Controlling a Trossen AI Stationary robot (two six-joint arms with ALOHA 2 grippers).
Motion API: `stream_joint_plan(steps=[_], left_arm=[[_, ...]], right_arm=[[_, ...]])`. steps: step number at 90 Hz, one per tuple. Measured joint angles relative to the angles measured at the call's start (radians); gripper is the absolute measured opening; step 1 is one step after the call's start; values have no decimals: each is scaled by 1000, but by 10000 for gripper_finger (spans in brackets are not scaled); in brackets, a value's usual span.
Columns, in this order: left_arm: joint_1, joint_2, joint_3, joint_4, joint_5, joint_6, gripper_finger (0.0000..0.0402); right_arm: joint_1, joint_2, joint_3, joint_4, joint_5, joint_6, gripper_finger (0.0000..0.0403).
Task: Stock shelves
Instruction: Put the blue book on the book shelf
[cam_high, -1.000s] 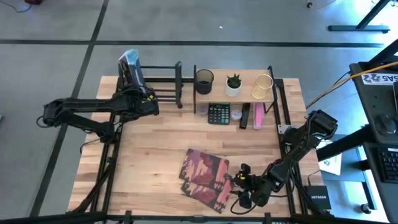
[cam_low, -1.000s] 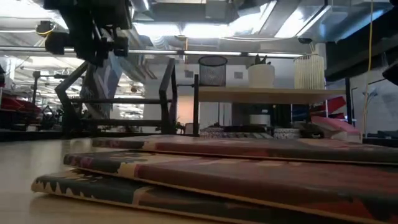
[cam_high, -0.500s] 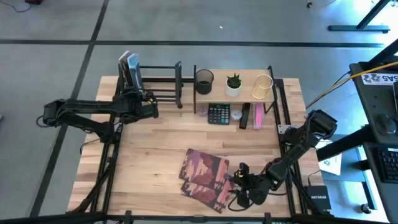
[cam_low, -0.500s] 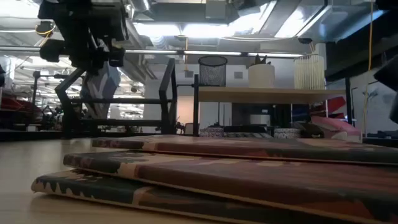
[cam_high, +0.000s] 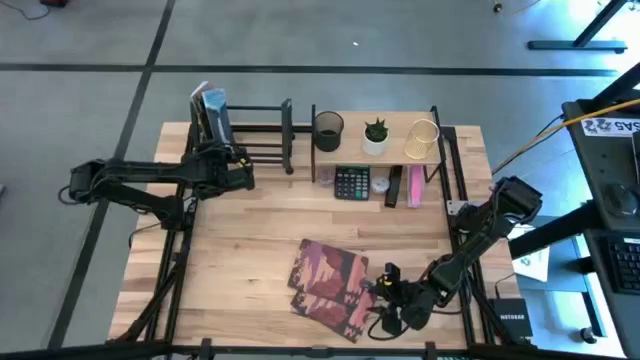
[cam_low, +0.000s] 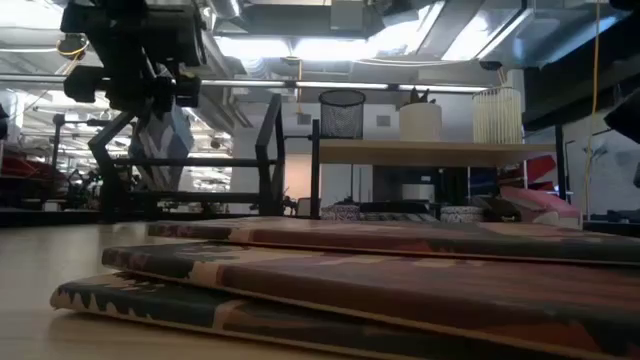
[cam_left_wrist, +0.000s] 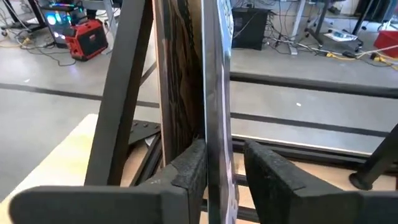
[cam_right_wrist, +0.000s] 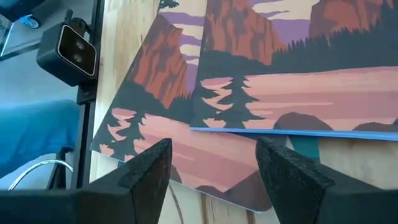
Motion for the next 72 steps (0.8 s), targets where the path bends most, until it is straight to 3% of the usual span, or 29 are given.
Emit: stream_joint_plan(steps=[22,72], left_arm=[[-13,0,0,5,-21,-3,8],[-70,0,0,112,-301,103,1]], right_arm=[[0,0,0,0,0,0,218],[0,0,0,0,0,0,218]])
